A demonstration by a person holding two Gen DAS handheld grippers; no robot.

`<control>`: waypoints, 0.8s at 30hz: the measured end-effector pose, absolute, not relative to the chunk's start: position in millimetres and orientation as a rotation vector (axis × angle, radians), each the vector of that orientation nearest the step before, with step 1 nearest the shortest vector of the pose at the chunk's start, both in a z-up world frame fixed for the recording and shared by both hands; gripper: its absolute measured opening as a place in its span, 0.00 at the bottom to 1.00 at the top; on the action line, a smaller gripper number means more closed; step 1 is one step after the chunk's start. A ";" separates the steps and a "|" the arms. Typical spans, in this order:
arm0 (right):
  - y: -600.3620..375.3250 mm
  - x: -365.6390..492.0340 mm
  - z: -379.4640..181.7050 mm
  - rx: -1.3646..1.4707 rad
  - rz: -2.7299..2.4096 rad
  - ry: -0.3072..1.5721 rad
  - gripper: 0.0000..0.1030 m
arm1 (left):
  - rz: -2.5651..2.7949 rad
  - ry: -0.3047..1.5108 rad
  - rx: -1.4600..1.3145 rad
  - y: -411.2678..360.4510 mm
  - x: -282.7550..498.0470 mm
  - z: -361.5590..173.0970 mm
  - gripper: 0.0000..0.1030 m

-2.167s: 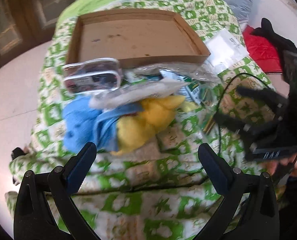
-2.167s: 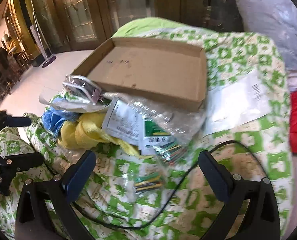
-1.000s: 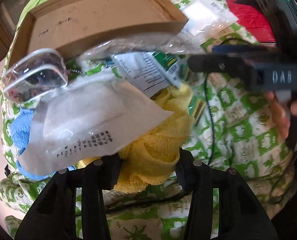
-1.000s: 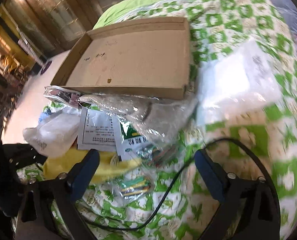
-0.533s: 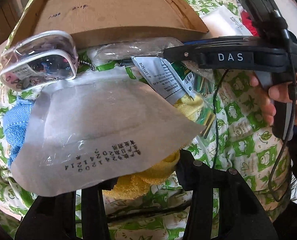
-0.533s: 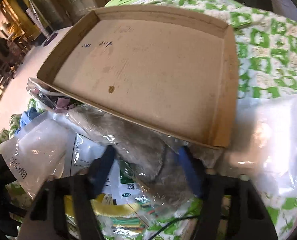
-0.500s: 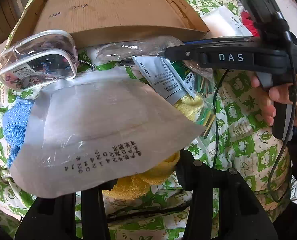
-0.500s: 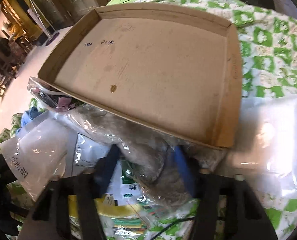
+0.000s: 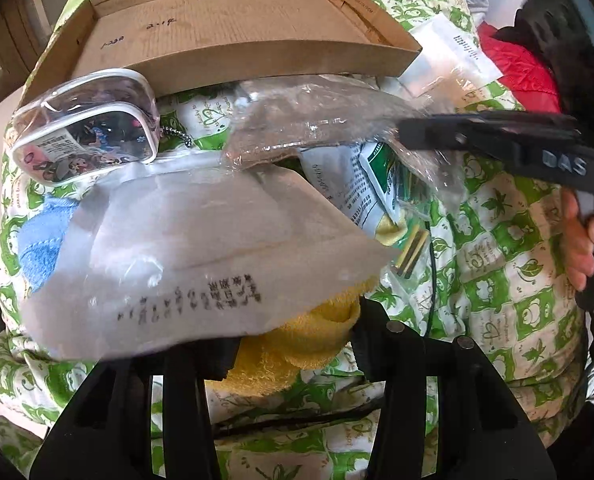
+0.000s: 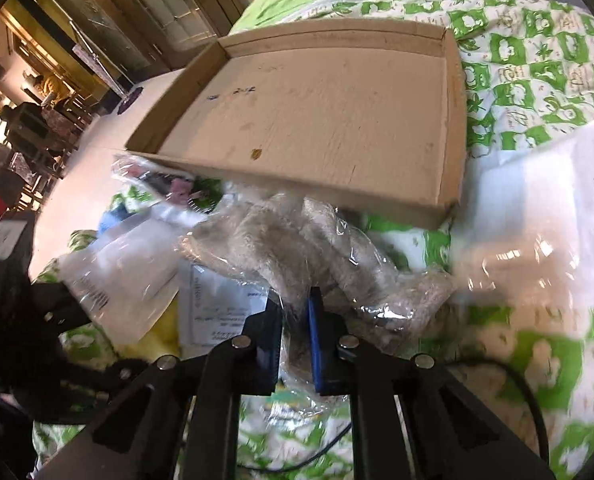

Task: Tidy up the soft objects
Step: 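Grasp the yellow towel with left tool while right tool grasps clear plastic bag, then carry yellow towel into the cardboard box with left tool while right tool drops plastic bag there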

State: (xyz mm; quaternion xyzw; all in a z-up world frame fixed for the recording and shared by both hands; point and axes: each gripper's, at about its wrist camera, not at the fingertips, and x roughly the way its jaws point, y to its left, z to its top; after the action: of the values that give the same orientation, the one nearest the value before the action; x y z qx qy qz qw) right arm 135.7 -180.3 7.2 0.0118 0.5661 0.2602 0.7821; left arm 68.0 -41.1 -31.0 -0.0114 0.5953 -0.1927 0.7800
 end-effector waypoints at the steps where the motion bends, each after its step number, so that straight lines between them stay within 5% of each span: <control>1: -183.3 131.9 10.9 0.036 0.566 1.220 0.09 | -0.416 1.283 -0.028 -41.0 66.0 -28.1 0.44; 24: -193.5 101.4 50.0 0.189 0.650 1.091 0.09 | -0.356 1.123 -0.111 -11.6 0.5 55.9 0.44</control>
State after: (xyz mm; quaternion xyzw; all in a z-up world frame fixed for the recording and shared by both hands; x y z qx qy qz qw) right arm 101.4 -193.5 50.0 0.0881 0.5086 0.3031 0.8011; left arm 0.5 -11.6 55.9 -0.0521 0.5292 -0.1678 0.8301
